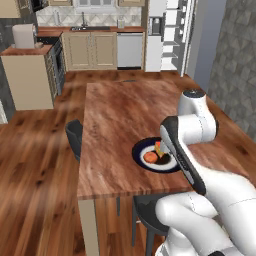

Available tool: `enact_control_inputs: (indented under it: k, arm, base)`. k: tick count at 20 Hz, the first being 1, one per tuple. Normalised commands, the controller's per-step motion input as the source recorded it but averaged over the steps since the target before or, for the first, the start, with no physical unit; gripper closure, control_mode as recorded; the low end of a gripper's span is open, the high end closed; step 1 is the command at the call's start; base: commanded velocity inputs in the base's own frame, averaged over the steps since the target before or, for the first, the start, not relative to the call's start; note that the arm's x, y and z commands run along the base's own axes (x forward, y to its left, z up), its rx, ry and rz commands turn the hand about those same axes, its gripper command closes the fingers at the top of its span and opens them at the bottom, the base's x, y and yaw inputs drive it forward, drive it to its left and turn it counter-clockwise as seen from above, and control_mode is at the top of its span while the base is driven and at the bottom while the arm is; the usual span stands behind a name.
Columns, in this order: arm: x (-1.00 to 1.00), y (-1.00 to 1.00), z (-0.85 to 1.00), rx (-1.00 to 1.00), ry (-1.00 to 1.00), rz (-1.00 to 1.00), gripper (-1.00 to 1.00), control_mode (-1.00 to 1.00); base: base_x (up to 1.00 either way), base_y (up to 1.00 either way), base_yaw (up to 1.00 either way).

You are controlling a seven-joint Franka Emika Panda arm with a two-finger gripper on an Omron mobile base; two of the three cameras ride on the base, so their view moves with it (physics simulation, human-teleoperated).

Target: Take the cheese, fish, and squash from the fridge and place them on the plate on the dining counter to create an appetizer plate.

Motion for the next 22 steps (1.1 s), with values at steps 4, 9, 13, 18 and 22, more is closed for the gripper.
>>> enact_control_inputs:
  k: [4,9,13,18,22]
  arm:
    - [-0.90,-0.10,0.62,0.00,-0.20,0.00,-1.00,-1.00]
    - [-0.89,-0.01,0.58,0.00,-0.27,0.00,-1.00,-1.00]
    - [-0.87,0.00,0.44,0.00,-0.33,0.00,-1.00,-1.00]
    - [-0.89,0.00,0.53,0.00,-0.28,0.01,-1.00,-1.00]
    - [-0.68,-0.06,0.26,0.00,-0.16,0.00,-1.00,-1.00]
  base:
    - [0.00,0.00,0.00]
    - [0.00,0.00,0.00]
    - [0.00,0.00,0.00]
    - [0.00,0.00,0.00]
    - [0.00,0.00,0.00]
